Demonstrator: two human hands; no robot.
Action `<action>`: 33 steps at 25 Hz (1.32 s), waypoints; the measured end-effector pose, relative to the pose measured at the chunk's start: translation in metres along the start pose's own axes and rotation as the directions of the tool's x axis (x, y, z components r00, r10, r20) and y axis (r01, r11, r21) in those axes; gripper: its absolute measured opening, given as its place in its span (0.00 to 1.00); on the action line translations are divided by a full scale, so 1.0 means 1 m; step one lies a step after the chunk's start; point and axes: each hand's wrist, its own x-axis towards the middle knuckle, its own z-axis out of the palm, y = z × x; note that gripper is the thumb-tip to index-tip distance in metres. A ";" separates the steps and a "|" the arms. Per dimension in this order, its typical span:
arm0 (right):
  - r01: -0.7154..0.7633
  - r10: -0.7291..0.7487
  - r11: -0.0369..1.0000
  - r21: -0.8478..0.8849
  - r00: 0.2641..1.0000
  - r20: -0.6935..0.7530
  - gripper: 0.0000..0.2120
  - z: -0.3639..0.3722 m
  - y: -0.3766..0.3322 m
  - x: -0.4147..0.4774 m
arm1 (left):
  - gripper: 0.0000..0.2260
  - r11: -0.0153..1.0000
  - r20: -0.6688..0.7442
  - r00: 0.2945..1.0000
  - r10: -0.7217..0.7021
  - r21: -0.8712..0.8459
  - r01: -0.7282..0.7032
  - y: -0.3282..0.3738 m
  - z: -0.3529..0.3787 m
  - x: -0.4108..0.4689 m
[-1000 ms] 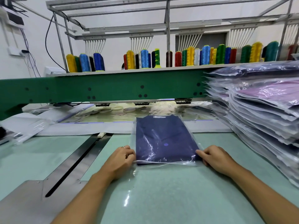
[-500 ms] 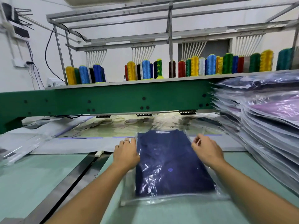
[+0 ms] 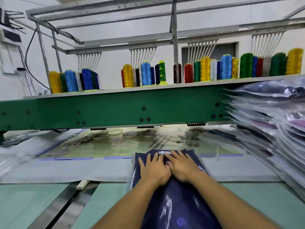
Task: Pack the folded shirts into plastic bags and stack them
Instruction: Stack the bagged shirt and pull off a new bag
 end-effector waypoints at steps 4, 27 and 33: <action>-0.132 0.132 0.991 0.022 0.991 0.003 0.32 0.022 0.015 0.001 | 0.32 0.996 -0.063 0.994 -0.091 0.000 0.091 -0.019 0.027 0.002; -0.170 0.180 0.983 0.070 0.969 -0.169 0.28 -0.024 -0.060 -0.180 | 0.31 0.987 -0.008 0.987 -0.158 -0.012 0.158 0.003 -0.022 -0.167; -0.108 0.106 0.993 -0.037 0.994 -0.039 0.29 0.006 -0.051 -0.244 | 0.36 0.988 -0.003 0.988 -0.152 -0.016 0.151 -0.012 0.002 -0.218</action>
